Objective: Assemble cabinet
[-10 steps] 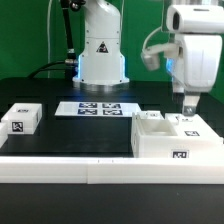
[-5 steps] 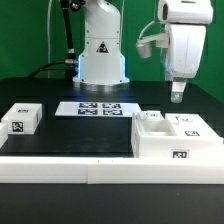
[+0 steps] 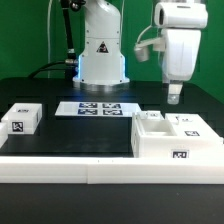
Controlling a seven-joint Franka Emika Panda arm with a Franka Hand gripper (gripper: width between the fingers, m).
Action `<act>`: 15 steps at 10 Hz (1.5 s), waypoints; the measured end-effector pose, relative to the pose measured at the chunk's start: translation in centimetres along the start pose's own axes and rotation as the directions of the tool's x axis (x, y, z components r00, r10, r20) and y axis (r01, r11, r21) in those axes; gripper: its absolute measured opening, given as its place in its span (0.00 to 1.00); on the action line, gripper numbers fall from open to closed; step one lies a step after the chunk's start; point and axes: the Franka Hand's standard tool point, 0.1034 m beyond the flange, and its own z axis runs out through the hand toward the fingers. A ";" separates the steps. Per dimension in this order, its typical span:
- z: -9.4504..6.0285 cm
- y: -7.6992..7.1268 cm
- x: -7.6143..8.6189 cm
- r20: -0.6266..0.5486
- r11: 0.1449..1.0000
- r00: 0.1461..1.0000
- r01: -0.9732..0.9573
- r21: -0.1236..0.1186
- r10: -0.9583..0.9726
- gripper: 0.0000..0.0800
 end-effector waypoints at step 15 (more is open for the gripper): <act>5.9 -6.5 -0.8 -0.043 0.999 0.999 -0.010 0.050 0.012 1.00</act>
Offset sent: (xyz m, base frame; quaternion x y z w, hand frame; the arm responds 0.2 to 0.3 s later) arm -0.0444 0.0089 -0.0157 -0.0035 0.0247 0.0177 0.9995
